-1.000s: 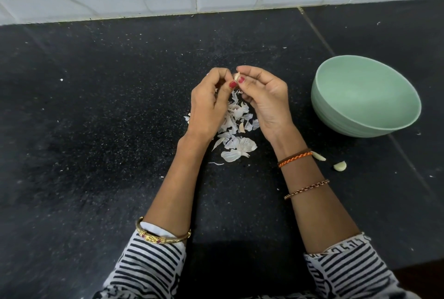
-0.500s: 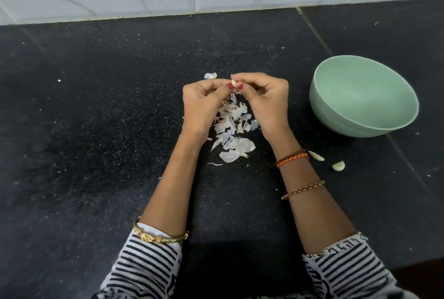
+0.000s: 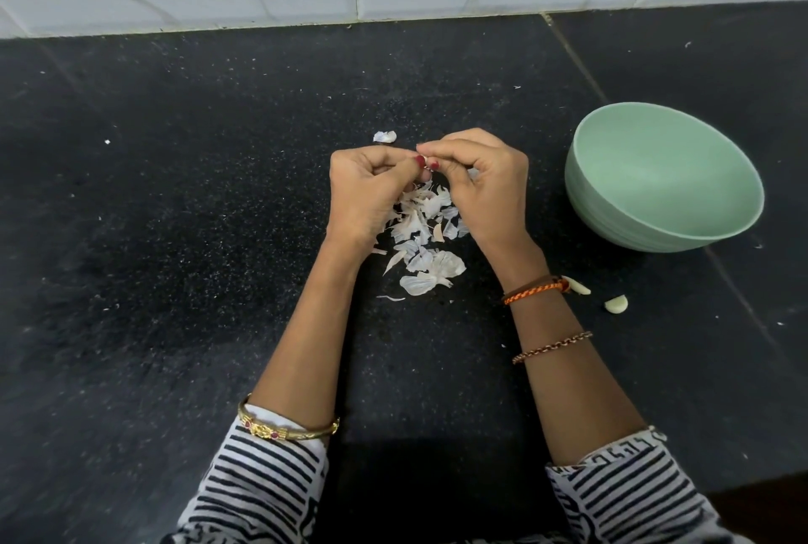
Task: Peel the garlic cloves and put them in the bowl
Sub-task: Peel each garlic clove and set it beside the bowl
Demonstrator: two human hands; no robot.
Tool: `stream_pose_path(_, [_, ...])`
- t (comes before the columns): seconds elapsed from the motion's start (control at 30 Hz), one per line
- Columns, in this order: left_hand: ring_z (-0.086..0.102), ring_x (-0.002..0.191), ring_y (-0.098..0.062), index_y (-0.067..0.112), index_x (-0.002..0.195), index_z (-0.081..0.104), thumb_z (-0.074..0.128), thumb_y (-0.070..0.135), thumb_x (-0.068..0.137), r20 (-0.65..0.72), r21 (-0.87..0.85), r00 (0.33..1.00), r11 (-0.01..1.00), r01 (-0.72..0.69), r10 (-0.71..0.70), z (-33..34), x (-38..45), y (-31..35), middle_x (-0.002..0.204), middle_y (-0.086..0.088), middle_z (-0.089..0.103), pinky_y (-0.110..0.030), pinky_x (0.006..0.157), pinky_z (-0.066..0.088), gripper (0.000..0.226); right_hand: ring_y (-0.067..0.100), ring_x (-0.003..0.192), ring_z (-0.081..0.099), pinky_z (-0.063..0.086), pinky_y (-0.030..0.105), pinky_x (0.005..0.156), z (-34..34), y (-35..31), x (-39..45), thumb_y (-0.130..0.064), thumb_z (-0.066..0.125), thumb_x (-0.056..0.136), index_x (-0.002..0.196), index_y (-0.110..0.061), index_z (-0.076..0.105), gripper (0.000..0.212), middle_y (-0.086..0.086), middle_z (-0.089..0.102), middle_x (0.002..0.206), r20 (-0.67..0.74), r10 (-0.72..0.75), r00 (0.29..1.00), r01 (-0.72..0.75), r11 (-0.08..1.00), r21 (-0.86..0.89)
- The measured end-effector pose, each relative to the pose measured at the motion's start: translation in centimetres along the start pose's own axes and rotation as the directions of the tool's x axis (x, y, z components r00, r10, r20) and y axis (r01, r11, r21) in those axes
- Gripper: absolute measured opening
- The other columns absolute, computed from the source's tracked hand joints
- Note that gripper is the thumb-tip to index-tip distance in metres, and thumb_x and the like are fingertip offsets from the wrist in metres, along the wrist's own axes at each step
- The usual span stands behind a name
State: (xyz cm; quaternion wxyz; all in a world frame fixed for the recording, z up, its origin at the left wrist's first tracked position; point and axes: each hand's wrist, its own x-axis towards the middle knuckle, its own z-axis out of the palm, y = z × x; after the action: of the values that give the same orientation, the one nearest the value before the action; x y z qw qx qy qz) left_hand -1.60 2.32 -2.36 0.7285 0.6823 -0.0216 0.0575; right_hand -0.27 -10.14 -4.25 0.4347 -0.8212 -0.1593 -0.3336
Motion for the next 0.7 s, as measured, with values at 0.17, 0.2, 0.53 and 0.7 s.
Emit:
stream_pose_path(0.17, [0.046, 0.043, 0.0, 0.001, 0.064, 0.066, 0.059, -0.007, 0.08, -0.023, -0.069, 0.996, 0.994, 0.083, -0.085, 0.19, 0.09, 0.14, 0.049, 0.005, 0.063, -0.012, 0.043, 0.036, 0.019, 0.018, 0.074, 0.065, 0.053, 0.027, 0.067, -0.04, -0.07, 0.03, 0.0, 0.066, 0.077, 0.086, -0.006, 0.075, 0.014, 0.01, 0.07, 0.08, -0.003, -0.037, 0.999, 0.037, 0.999, 0.012])
stream_pose_path(0.2, [0.046, 0.043, 0.0, 0.0, 0.063, 0.065, 0.059, -0.008, 0.08, -0.021, -0.089, 0.994, 0.99, 0.107, -0.109, 0.21, 0.12, 0.17, 0.049, 0.004, 0.063, -0.012, 0.042, 0.035, 0.02, 0.018, 0.074, 0.065, 0.053, 0.029, 0.067, -0.05, -0.06, 0.03, 0.0, 0.065, 0.077, 0.086, -0.006, 0.075, 0.014, 0.01, 0.069, 0.08, -0.004, -0.043, 0.999, 0.043, 0.999, 0.017])
stream_pose_path(0.53, [0.043, 0.04, 0.0, 0.0, 0.061, 0.061, 0.053, -0.011, 0.081, 0.011, -0.238, 0.972, 0.943, 0.231, -0.235, 0.23, 0.37, 0.38, 0.048, 0.002, 0.06, -0.011, 0.038, 0.03, 0.024, 0.022, 0.074, 0.064, 0.05, 0.025, 0.067, 0.12, 0.11, -0.08, -0.001, 0.065, 0.079, 0.084, -0.005, 0.074, 0.011, 0.009, 0.069, 0.078, -0.038, -0.147, 0.988, 0.146, 0.989, -0.028])
stream_pose_path(0.7, [0.042, 0.041, -0.001, 0.001, 0.06, 0.061, 0.052, -0.012, 0.08, 0.002, -0.305, 0.967, 0.921, 0.244, -0.255, 0.44, 0.37, 0.3, 0.049, 0.0, 0.059, -0.011, 0.037, 0.03, 0.026, 0.007, 0.081, 0.061, 0.048, 0.012, 0.075, 0.21, -0.41, -0.04, 0.005, 0.064, 0.077, 0.085, -0.002, 0.073, 0.014, 0.001, 0.067, 0.083, -0.031, -0.016, 0.999, 0.019, 0.994, 0.108])
